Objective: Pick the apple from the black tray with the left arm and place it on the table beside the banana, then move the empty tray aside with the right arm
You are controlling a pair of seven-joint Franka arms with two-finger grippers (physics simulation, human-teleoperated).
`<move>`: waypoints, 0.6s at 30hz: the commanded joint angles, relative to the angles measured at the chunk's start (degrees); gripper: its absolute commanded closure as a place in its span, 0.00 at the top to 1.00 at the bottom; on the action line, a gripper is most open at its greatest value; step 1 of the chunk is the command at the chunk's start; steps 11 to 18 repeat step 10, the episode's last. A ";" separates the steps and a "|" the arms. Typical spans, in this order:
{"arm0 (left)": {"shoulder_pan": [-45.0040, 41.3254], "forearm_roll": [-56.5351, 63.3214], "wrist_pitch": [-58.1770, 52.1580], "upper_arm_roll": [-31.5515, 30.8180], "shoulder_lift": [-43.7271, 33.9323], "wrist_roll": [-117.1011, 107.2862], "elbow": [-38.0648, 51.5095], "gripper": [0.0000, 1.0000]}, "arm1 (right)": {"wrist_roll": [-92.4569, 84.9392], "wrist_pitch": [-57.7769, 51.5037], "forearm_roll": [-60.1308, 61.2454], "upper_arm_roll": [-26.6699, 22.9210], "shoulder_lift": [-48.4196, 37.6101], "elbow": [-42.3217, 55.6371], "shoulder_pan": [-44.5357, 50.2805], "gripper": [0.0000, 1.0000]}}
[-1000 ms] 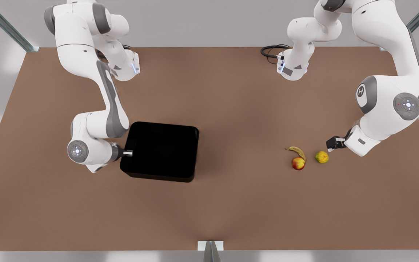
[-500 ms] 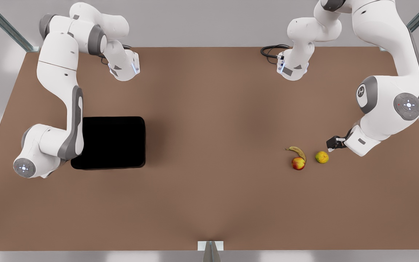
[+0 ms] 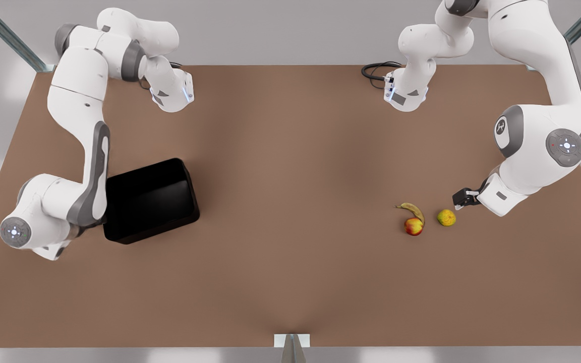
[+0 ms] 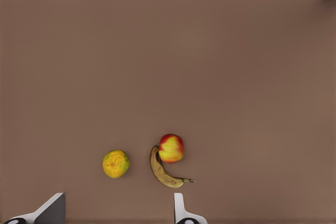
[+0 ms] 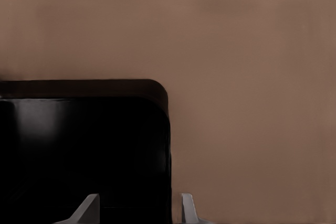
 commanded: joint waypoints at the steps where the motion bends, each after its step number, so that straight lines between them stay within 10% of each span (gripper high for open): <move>1: 0.00 0.05 0.01 -0.01 -0.06 0.18 0.03 1.00 | -3.86 -11.09 3.35 0.67 -4.07 3.00 0.00 1.00; 5: -0.09 0.05 -0.08 -0.01 0.03 -0.08 1.08 1.00 | 8.54 -11.37 -10.00 34.50 -14.36 6.26 -18.36 1.00; 6: -0.09 -0.56 -0.26 -0.01 0.12 -0.17 2.14 1.00 | 10.56 -11.37 -12.37 36.71 -14.63 6.61 -19.33 1.00; 18: -1.23 0.05 0.27 -0.36 2.14 0.01 4.60 1.00 | 14.43 -11.02 -13.26 36.98 -14.80 7.23 -19.33 1.00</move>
